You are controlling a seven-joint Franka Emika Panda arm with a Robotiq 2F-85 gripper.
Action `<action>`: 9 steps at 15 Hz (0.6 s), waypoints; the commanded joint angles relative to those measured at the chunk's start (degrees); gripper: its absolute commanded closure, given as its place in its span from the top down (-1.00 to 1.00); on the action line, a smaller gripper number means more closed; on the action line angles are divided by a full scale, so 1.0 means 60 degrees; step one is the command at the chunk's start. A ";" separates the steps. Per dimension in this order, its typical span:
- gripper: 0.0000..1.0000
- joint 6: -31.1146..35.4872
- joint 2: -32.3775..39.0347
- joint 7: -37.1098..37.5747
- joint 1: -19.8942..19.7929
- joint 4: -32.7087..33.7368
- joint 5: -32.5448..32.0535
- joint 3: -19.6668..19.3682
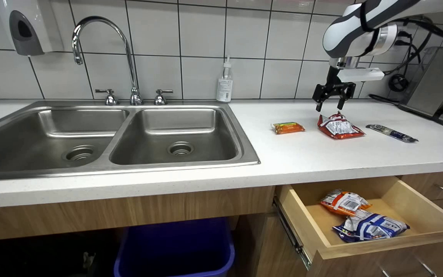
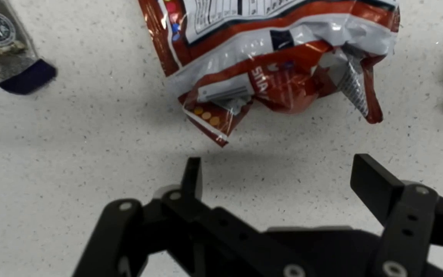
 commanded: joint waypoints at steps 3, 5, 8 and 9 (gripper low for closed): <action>1.00 -0.1261 0.1285 -0.0011 -0.0285 0.2024 0.0152 0.0133; 1.00 -0.1468 0.1495 -0.0009 -0.0333 0.2258 0.0147 0.0116; 1.00 -0.1647 0.1585 0.0015 -0.0375 0.2307 0.0119 0.0094; 1.00 -0.1663 0.1587 0.0014 -0.0383 0.2306 0.0112 0.0092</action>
